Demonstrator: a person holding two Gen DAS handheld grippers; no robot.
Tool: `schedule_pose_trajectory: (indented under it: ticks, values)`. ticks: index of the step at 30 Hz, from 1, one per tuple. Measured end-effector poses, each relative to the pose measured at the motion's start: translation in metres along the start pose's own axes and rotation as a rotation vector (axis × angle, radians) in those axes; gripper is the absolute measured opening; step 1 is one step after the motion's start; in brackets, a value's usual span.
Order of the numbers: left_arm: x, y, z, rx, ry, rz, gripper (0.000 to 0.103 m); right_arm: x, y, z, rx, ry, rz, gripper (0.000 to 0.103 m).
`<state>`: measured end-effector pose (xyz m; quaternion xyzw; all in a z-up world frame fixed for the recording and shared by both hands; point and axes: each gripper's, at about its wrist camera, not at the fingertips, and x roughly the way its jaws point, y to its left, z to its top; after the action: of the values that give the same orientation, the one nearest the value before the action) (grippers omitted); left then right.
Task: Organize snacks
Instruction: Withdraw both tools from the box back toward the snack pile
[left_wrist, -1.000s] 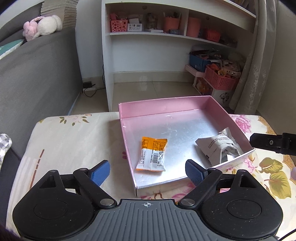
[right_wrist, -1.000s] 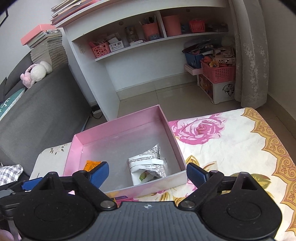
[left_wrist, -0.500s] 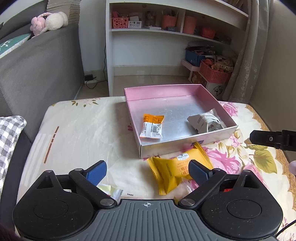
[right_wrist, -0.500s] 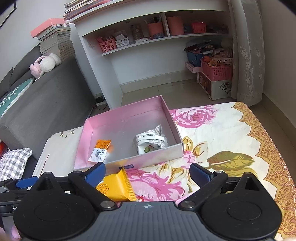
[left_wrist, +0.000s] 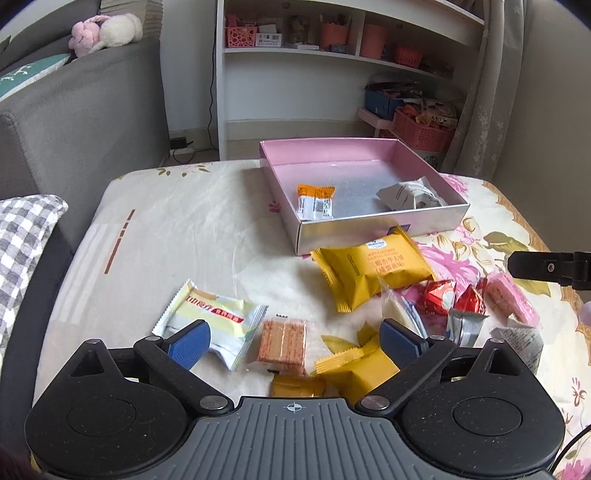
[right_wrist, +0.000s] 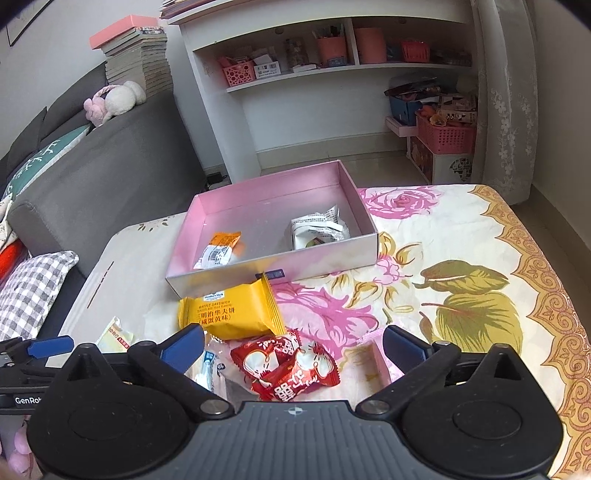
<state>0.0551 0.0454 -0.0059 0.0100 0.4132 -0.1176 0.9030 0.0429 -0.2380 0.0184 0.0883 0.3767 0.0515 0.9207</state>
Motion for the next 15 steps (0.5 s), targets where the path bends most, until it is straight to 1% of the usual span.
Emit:
schedule_pose_trajectory:
  ticks: [3,6,11,15]
  values:
    - [-0.001,0.005,-0.009,0.022,0.001,0.007,0.099,-0.002,-0.003,-0.005,-0.016,0.005,0.002,0.096]
    - [-0.003,0.013,-0.016,0.032,-0.006,0.019,0.099,-0.006,-0.004,-0.013,-0.049,-0.005,-0.020,0.096]
    - [-0.004,0.029,-0.020,0.003,0.001,0.016,0.099,-0.007,-0.008,-0.024,-0.108,-0.007,-0.057,0.096]
    - [-0.003,0.039,-0.022,-0.024,0.012,0.020,0.099,-0.007,-0.012,-0.028,-0.124,0.002,-0.067,0.096]
